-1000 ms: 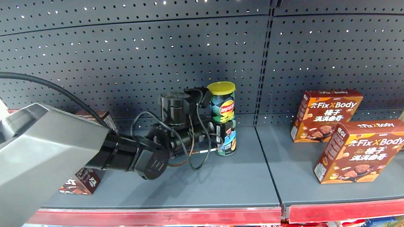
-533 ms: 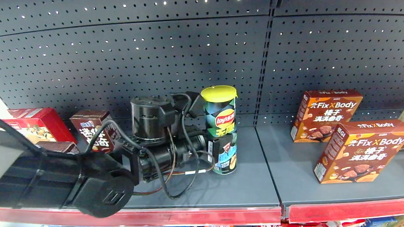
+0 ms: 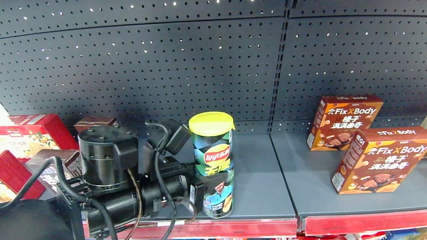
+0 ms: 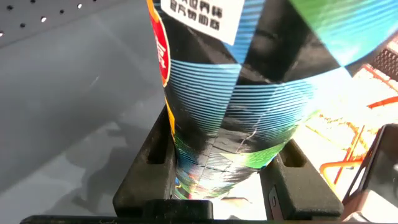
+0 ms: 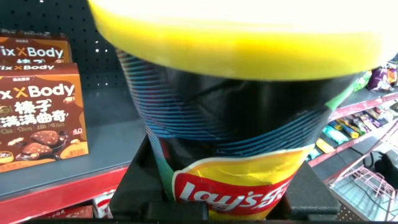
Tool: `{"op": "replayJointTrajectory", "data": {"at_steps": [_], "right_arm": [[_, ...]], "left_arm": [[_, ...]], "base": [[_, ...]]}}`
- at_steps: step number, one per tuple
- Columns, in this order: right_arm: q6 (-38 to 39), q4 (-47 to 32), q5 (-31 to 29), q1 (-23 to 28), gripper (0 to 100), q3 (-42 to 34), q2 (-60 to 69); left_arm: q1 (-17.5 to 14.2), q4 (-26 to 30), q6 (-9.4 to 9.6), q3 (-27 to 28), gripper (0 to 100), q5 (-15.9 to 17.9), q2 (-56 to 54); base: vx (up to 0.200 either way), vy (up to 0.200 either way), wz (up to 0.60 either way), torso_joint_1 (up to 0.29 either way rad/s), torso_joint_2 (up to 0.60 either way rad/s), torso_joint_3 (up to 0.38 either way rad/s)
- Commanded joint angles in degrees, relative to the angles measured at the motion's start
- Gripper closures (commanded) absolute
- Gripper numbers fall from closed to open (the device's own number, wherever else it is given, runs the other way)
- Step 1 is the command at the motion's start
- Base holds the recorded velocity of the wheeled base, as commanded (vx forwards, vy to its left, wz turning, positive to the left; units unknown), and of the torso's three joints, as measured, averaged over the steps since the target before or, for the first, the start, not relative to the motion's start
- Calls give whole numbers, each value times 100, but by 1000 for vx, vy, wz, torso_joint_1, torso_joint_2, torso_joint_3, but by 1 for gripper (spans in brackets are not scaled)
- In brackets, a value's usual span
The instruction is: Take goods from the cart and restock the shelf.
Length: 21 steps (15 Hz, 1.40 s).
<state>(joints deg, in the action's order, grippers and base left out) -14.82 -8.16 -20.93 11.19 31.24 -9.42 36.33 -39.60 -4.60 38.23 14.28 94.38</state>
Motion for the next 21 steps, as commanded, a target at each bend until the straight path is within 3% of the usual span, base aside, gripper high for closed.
{"op": "replayJointTrajectory", "data": {"at_steps": [1, 5, 11, 21], "right_arm": [[-3, -2, 1, -3, 100, -13, 63], [-3, 7, 10, -12, 100, -75, 63], [-12, 7, 28, -3, 100, -145, 46], [-12, 7, 28, -3, 100, -286, 55]], "left_arm": [[-38, -4, 46, -123, 100, -4, -174], [-126, -13, 29, -149, 100, -4, -165], [-311, -453, 46, 88, 100, 427, 432], [-504, -461, 55, 211, 100, 436, 819]], "base": [[0, 0, 0, 0, 0, 0], [0, 0, 0, 0, 0, 0], [0, 0, 0, 0, 0, 0], [0, 0, 0, 0, 0, 0]]}}
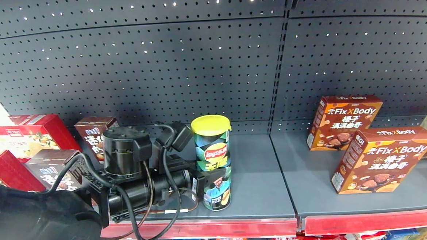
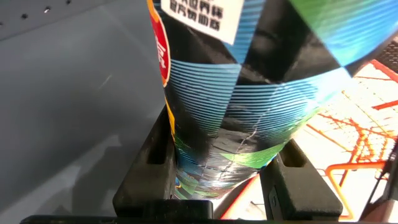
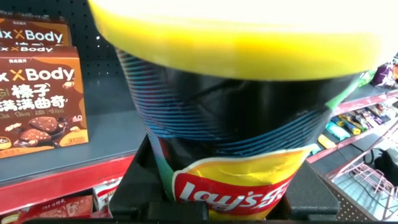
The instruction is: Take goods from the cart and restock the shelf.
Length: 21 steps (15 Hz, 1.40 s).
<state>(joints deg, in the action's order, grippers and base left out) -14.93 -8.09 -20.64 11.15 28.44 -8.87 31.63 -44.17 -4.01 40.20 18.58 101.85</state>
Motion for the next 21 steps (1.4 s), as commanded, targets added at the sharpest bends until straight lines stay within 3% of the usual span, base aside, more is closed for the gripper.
{"op": "replayJointTrajectory", "data": {"at_steps": [1, 21], "right_arm": [[-1, 1, -2, 1, 100, -14, 9], [-1, 1, -2, 1, 100, -23, 53]], "left_arm": [[-35, -4, -12, 23, 100, 5, 80], [-35, -4, -3, -136, 100, -3, -16]], "base": [[0, 0, 0, 0, 0, 0], [0, 0, 0, 0, 0, 0]]}}
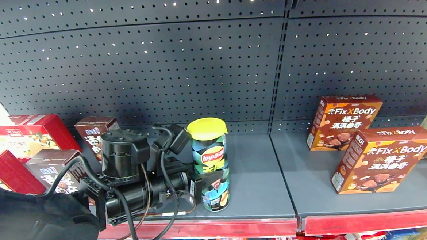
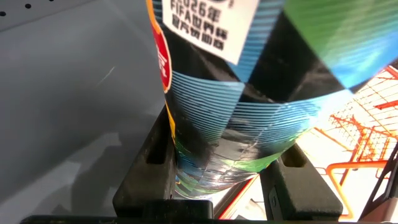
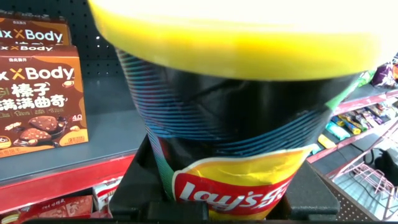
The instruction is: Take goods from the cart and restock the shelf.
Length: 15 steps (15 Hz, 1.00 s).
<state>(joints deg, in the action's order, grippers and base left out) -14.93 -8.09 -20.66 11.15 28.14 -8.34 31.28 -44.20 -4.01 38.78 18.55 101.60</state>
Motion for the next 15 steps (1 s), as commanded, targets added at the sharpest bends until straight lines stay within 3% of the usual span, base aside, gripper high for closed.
{"op": "replayJointTrajectory", "data": {"at_steps": [1, 8, 9, 15], "right_arm": [[-1, 1, 1, 1, 100, 8, -1], [-1, 10, 1, -17, 100, 25, -1], [-1, 10, 1, -17, 100, 34, -1], [-1, 10, 1, -17, 100, 52, -10]], "left_arm": [[1, -1, -12, 16, 100, -1, 9], [-17, -1, -3, -2, 100, -1, 1], [-17, -1, -12, -2, 0, -10, -8], [-43, 8, -30, -169, 0, -18, -237]], "base": [[0, 0, 0, 0, 0, 0], [0, 0, 0, 0, 0, 0], [0, 0, 0, 0, 0, 0], [0, 0, 0, 0, 0, 0]]}}
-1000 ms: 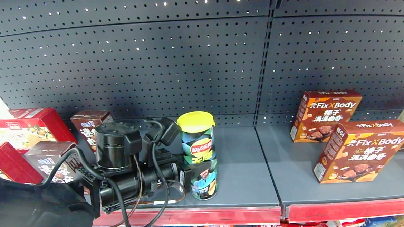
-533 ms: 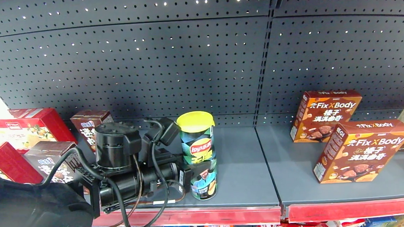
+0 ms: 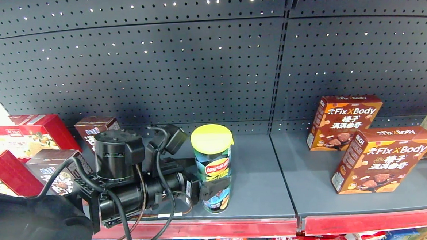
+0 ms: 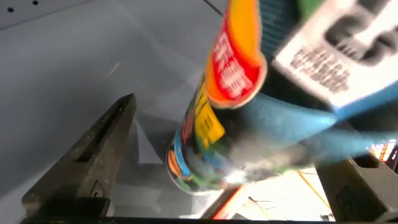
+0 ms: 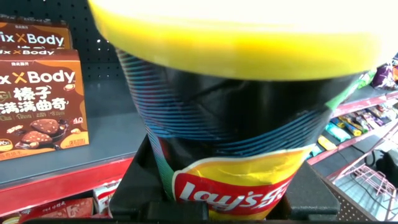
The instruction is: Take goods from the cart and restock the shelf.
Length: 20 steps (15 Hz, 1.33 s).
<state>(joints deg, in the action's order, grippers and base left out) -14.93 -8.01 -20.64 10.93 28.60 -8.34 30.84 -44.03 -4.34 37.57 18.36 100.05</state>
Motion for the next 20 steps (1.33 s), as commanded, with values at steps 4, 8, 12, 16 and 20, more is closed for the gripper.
{"op": "replayJointTrajectory", "data": {"at_steps": [4, 8, 12, 16, 20], "right_arm": [[-1, 1, -2, -4, 100, 14, -1], [-1, 1, -2, -4, 100, 14, 43], [-1, 1, -2, -4, 100, -12, 78], [8, 1, -2, -12, 100, -30, 78], [8, 1, -2, -12, 100, -39, 78]], "left_arm": [[-8, -9, 21, -250, 0, -25, -249], [-26, -9, 21, -426, 0, -25, -425], [-166, 0, 12, -628, 0, -69, -820], [-342, 0, 12, -874, 0, -69, -1409], [-333, -9, 12, -971, 0, -245, -2121]], "base": [[0, 0, 0, 0, 0, 0], [0, 0, 0, 0, 0, 0], [0, 0, 0, 0, 0, 0], [0, 0, 0, 0, 0, 0], [0, 0, 0, 0, 0, 0]]}}
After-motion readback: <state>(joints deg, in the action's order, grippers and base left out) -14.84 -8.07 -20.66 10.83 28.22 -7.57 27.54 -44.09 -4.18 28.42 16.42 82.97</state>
